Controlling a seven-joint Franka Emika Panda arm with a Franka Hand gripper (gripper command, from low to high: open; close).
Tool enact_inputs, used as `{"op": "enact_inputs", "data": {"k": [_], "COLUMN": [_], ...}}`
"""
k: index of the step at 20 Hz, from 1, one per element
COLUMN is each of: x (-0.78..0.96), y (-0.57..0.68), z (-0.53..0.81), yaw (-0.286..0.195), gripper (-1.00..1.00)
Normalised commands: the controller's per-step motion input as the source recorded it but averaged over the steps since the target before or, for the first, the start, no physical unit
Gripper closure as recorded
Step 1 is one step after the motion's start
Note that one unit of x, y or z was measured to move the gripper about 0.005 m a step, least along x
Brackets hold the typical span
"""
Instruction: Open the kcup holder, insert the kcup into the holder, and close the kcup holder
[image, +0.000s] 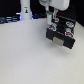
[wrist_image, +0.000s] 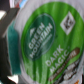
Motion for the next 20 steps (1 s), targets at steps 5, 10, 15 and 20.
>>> {"op": "enact_inputs", "data": {"k": [5,10,15,20], "x": [0.55,0.64,0.54,0.16], "y": [0.21,0.49,0.54,0.49], "z": [0.31,0.32,0.24,0.01], "yaw": [0.000,0.007,0.015,0.036], "gripper": [1.00,1.00,1.00,1.00]}}
